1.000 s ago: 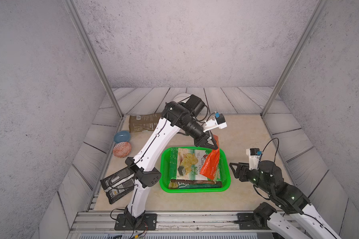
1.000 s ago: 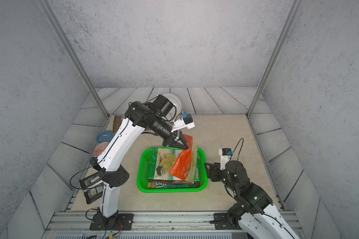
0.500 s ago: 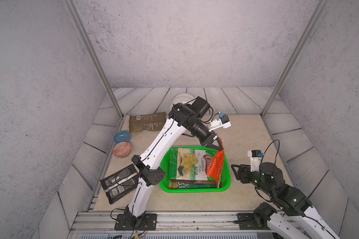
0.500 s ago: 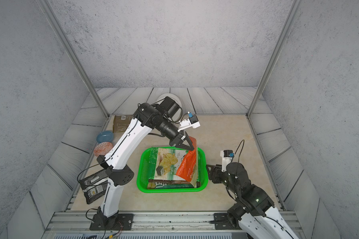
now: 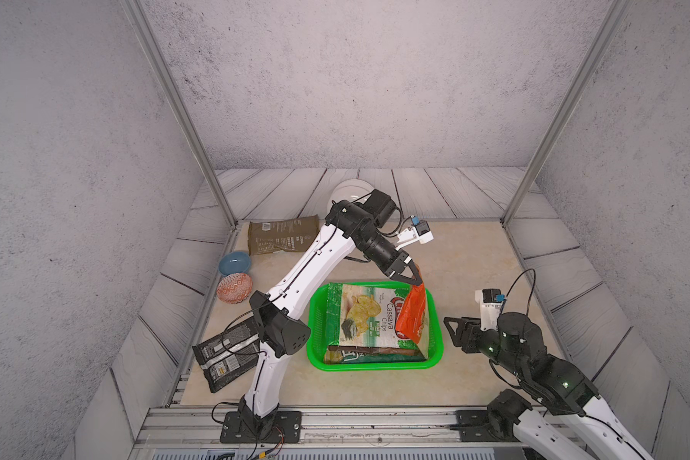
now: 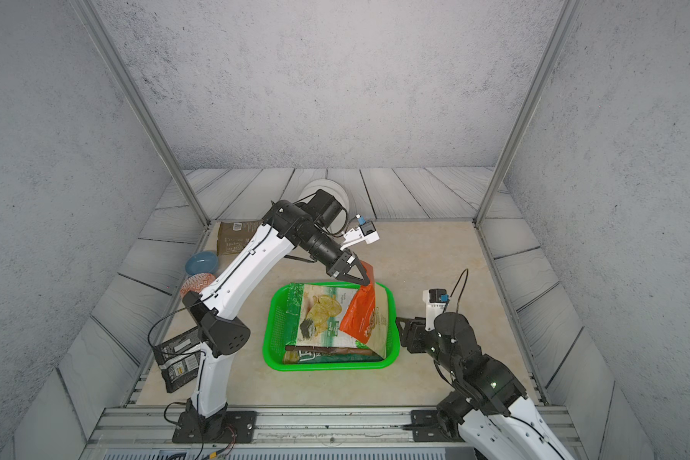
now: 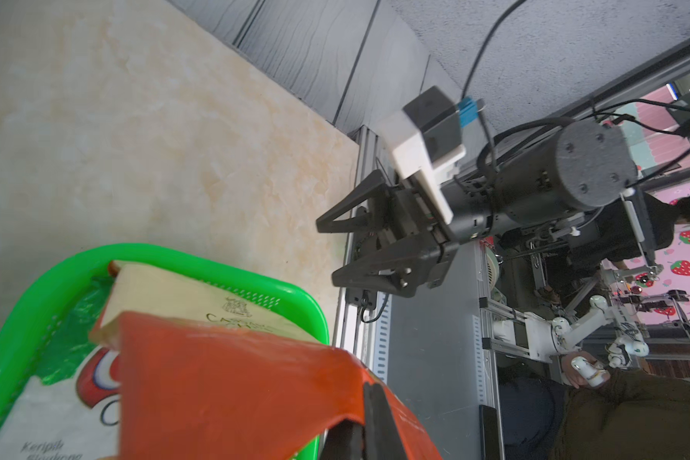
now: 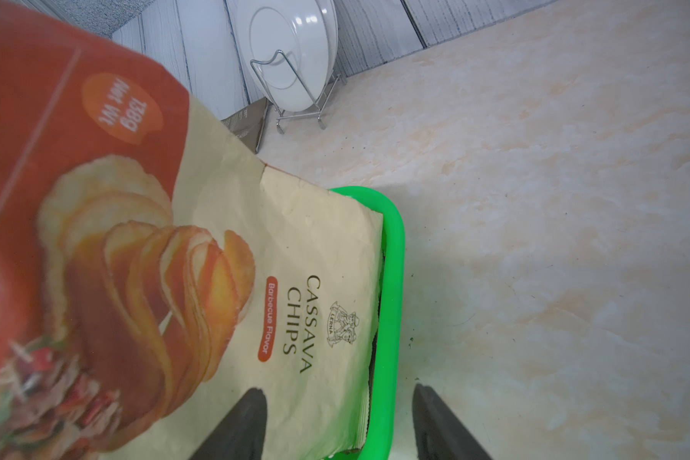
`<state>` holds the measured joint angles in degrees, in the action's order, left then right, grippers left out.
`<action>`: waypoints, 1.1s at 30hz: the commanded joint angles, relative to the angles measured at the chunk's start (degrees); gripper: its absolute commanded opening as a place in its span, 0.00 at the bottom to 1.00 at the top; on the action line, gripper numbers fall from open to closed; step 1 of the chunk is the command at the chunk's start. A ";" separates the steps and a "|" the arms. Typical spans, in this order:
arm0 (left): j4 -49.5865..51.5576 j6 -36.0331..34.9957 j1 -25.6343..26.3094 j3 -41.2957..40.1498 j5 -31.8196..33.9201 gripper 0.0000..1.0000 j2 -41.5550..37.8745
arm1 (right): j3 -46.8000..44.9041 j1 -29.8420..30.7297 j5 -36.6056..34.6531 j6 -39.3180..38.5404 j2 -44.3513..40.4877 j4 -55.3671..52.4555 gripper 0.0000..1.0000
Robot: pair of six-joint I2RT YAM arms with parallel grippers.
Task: Put the potato chips into the basket
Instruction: Place the potato chip in the basket.
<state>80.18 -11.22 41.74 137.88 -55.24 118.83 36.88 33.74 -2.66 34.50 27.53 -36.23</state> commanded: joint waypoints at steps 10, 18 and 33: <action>-12.86 -5.96 -6.94 -31.78 11.47 0.44 -23.78 | 0.19 0.11 4.63 -1.62 6.02 5.34 0.63; -21.51 -4.91 -14.39 -46.89 22.20 0.84 -38.54 | 1.66 0.09 9.06 -2.11 12.84 8.93 0.63; -26.95 -0.06 -29.58 -61.19 33.80 0.98 -54.71 | 11.18 0.74 15.22 -3.83 30.87 10.39 0.63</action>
<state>54.17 -11.68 14.04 79.00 -24.16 66.72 45.17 33.93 10.24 31.42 56.07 -26.81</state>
